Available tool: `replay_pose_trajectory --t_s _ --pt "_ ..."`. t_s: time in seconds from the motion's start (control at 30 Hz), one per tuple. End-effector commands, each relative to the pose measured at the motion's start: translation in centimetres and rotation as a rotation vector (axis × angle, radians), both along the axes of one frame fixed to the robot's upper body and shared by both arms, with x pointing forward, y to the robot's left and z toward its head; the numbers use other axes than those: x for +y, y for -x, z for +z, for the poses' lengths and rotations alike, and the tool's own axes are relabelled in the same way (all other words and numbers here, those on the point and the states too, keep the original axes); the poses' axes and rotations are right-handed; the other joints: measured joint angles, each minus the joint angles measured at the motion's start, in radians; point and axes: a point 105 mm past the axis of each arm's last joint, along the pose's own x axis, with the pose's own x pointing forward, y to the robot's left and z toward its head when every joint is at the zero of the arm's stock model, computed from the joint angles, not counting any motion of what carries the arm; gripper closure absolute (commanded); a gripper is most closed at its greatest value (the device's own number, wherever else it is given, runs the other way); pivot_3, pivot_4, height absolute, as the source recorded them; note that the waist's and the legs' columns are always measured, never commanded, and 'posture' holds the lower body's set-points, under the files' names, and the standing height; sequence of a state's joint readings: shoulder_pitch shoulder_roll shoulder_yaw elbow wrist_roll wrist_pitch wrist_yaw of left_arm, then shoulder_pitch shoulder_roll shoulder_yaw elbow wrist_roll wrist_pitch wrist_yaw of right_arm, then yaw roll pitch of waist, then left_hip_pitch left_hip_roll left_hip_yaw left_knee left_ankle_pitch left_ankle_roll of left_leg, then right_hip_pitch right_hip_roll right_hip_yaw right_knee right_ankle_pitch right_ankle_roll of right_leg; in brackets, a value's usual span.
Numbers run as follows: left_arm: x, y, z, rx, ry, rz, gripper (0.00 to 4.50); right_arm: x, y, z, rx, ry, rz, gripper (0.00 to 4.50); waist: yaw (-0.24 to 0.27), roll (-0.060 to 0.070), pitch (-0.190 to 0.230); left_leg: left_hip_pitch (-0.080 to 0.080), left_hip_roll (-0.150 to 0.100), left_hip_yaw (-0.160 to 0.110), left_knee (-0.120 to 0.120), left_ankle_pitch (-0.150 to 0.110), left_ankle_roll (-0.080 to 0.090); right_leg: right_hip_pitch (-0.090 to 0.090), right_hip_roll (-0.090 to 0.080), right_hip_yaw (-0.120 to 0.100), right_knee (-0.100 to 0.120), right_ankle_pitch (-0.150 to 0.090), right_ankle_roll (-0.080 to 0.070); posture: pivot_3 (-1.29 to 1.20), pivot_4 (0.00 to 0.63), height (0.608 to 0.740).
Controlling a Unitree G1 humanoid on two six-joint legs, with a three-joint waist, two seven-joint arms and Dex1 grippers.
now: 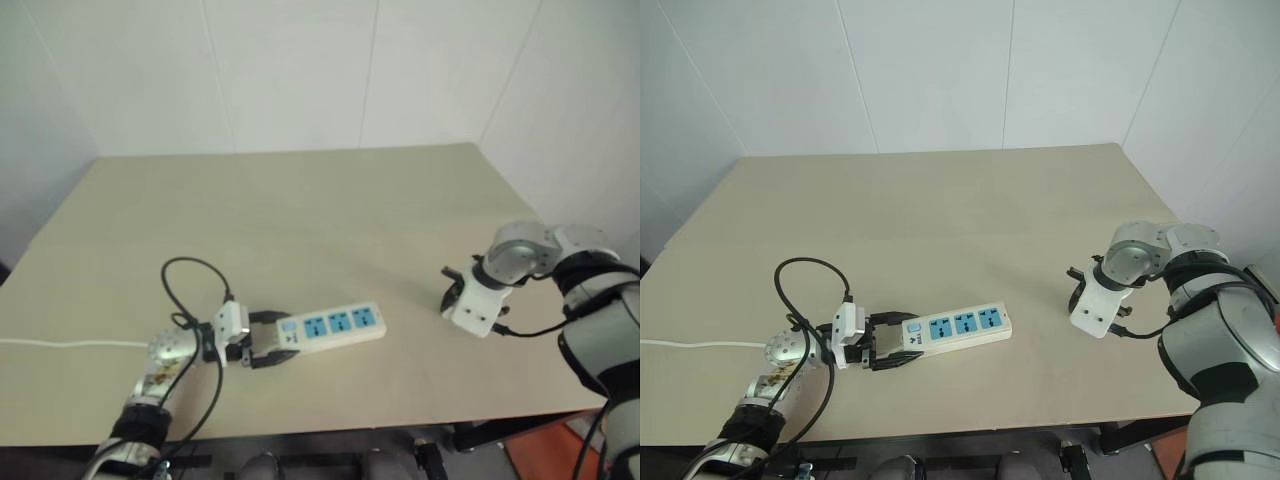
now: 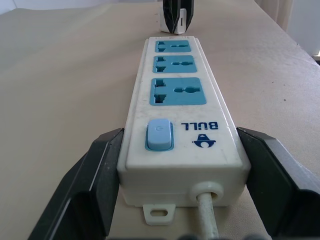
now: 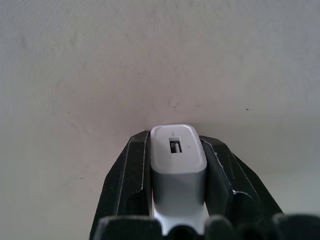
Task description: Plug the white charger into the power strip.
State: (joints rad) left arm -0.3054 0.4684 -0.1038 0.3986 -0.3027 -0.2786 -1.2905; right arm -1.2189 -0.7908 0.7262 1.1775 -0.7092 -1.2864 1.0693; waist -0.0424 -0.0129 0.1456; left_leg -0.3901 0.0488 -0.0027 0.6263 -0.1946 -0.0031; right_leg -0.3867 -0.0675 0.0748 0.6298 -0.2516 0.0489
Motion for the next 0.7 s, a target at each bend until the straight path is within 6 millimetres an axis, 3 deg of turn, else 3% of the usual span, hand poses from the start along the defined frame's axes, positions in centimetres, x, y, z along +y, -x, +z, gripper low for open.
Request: replay_pose_trajectory --t_s 0.03,0.13,0.2,0.27,0.33,0.43,0.57,0.7 --pt "-0.4 0.9 -1.6 0.069 -0.063 -0.063 1.25 1.9 -0.8 3.2 -0.05 -0.226 -0.048 3.35 0.0 0.0 0.0 0.0 0.0 0.0 0.0 0.0 0.0 0.0 0.0 0.0 0.0 0.0 0.0 0.0 0.15 0.74" --pt "-0.5 0.7 -1.5 0.067 -0.071 -0.076 1.25 4.1 -0.9 6.3 -0.008 -0.547 -0.154 3.35 0.001 0.0 0.0 0.0 0.0 0.0 0.0 0.0 0.0 0.002 0.0 0.0 0.0 0.0 0.0 0.0 0.15 0.74" --pt "-0.5 0.6 -1.4 0.072 -0.071 -0.087 1.25 5.7 -0.4 9.2 0.075 -0.857 -0.214 3.35 0.005 0.0 0.0 0.0 0.0 -0.001 0.0 0.0 0.0 0.002 0.0 0.0 0.0 0.0 0.0 0.0 0.15 0.74" --pt "-0.5 0.6 -1.4 0.075 -0.071 -0.096 1.25 6.3 0.3 10.7 0.155 -1.021 -0.253 3.35 0.009 0.0 0.0 -0.001 0.0 -0.002 0.0 0.0 0.0 0.002 0.0 -0.001 0.0 0.0 0.0 0.0 0.15 0.74" --pt "-0.6 0.5 -1.4 0.079 -0.077 -0.12 1.25 7.1 1.5 11.5 0.365 -1.254 -0.328 3.35 0.015 0.0 0.0 -0.001 0.0 -0.002 0.0 0.0 0.0 0.002 0.0 -0.002 0.0 0.0 0.0 0.0 0.15 0.74" --pt "-0.5 0.4 -1.4 0.08 -0.08 -0.135 1.25 7.9 2.9 11.5 0.537 -1.383 -0.372 3.35 0.025 -0.001 0.0 -0.001 0.001 -0.002 0.0 0.0 0.0 0.001 0.0 -0.002 0.0 0.0 0.0 0.0 0.15 0.74" --pt "-0.4 -0.1 -1.4 0.083 -0.088 -0.15 1.25 10.9 4.5 9.2 0.767 -1.486 -0.404 3.35 0.024 -0.001 -0.001 -0.001 0.001 -0.002 0.0 0.0 0.0 0.001 0.001 -0.002 0.0 0.0 0.0 0.0 0.15 0.74" --pt "-0.5 -0.3 -1.4 0.083 -0.081 -0.159 1.25 13.1 4.5 7.1 0.864 -1.483 -0.464 3.35 0.026 -0.001 -0.001 -0.002 0.001 -0.002 0.002 0.0 0.0 0.0 0.002 -0.001 0.0 0.0 0.0 0.0 0.15 0.74"
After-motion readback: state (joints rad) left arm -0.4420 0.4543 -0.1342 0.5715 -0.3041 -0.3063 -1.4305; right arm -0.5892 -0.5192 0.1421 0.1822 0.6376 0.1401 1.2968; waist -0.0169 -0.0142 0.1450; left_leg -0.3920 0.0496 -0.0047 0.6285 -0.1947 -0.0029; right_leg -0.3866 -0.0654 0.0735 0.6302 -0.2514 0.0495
